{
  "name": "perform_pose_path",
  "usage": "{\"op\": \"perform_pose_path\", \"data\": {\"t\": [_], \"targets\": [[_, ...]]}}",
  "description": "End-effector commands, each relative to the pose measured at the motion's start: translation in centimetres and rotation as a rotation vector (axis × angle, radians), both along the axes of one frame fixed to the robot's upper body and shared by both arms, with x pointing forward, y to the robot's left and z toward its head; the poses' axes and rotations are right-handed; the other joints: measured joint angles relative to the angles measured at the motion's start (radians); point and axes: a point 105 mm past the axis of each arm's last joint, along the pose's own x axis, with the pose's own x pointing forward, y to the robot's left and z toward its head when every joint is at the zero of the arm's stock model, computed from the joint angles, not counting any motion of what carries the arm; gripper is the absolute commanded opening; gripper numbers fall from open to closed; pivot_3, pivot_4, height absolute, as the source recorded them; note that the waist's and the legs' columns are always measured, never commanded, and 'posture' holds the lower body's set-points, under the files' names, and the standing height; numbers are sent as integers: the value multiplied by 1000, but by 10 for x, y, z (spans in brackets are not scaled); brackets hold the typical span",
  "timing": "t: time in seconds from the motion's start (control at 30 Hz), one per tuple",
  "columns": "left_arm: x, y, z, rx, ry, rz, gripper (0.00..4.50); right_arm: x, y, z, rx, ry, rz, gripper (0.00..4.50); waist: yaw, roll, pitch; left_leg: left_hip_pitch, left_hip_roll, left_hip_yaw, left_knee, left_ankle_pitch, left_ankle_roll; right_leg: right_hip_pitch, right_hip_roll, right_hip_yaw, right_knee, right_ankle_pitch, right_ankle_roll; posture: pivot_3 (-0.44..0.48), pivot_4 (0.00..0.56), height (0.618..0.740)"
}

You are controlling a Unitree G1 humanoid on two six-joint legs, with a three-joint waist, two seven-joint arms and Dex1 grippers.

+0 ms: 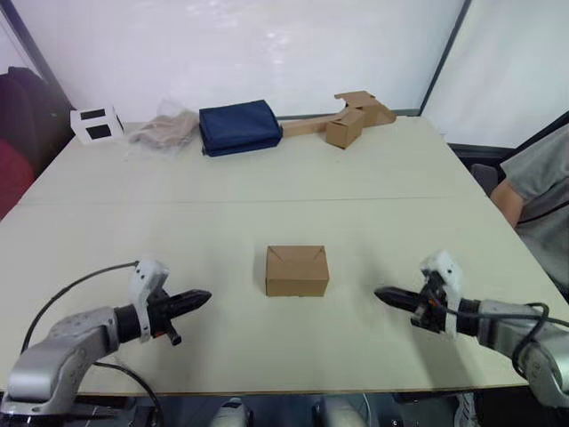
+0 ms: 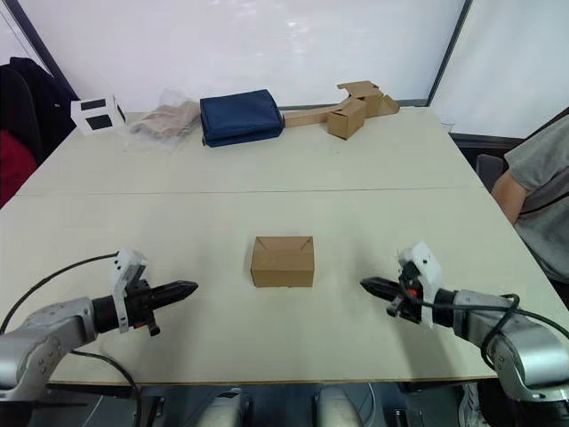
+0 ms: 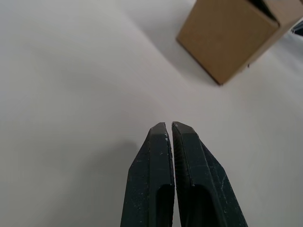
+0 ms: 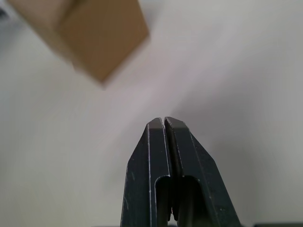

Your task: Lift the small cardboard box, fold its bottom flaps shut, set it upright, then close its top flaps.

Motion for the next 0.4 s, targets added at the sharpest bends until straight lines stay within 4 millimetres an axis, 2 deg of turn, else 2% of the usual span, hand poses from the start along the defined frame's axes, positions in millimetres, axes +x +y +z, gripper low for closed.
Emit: {"op": "perform_pose_path", "data": {"t": [0.03,0.13,0.4], "targets": [[-1,-2,10,-19,-41,-19,152,3,-6,9,-11,-61,15,0,-1,0,0,0,0,0,0,0,0,0,0,0,0,0,0,0,150,740],[-5,-4,3,-33,-9,-27,152,5,-8,8,-12,-67,14,0,-2,0,0,1,0,0,-1,0,0,1,0,0,0,0,0,0,150,740],[-10,-8,6,-91,22,-46,152,6,-4,8,-4,-79,15,0,-2,0,0,1,0,0,0,0,0,1,0,0,0,0,0,0,150,740]]}}
